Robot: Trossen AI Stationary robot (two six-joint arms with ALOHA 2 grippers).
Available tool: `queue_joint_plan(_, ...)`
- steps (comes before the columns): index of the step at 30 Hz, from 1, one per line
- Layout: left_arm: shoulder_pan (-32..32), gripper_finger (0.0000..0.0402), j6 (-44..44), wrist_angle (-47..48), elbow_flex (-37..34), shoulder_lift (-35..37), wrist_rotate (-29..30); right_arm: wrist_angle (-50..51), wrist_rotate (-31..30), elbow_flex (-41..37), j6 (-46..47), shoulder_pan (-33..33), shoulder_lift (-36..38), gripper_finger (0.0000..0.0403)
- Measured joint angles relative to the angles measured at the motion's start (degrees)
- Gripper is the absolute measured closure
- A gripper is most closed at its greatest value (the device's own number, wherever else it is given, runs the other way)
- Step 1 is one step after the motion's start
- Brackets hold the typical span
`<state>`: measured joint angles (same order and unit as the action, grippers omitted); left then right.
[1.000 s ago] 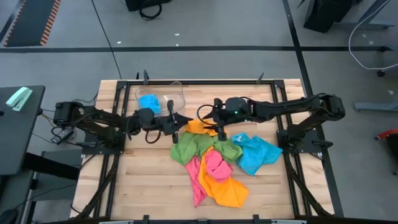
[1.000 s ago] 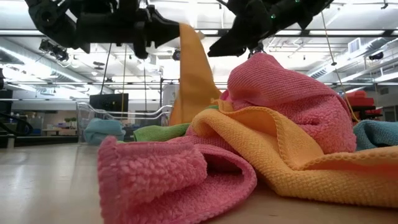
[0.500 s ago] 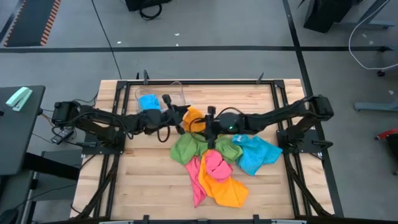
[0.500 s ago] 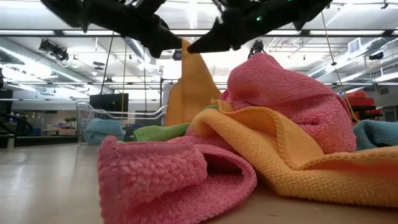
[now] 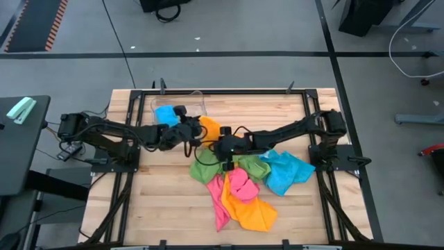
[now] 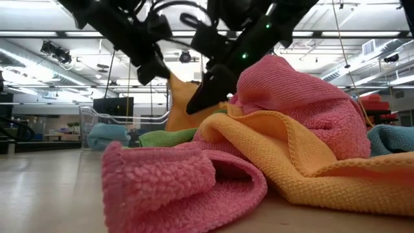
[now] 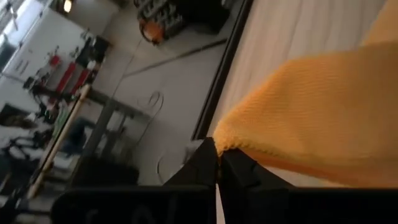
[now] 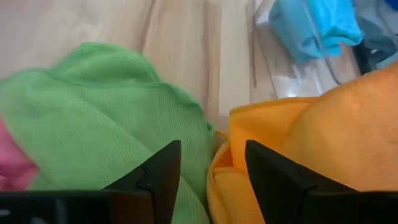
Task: Fold microfiber towels
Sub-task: Fold the top orange microfiber towel
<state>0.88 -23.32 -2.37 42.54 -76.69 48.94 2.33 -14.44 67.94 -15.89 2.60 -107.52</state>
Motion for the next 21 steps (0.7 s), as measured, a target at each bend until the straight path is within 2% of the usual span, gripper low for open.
queue_joint_plan(7, 3.6, 0.0367, -0.1, 2.3, 0.0, 0.0, 3.1, -1.8, 7.8, 0.7, -0.7, -3.5, -1.9, 0.0228)
queue_joint_plan(16, 6.9, 0.0392, 0.6, 3.2, -0.2, -0.3, 2.9, -6.3, 8.6, 0.6, -0.2, -5.0, -6.8, 0.0235)
queue_joint_plan(21, 6.6, 0.0377, 0.8, 3.0, -0.2, -0.3, 2.7, -8.1, 7.9, 1.3, 2.6, -6.0, -10.5, 0.0235)
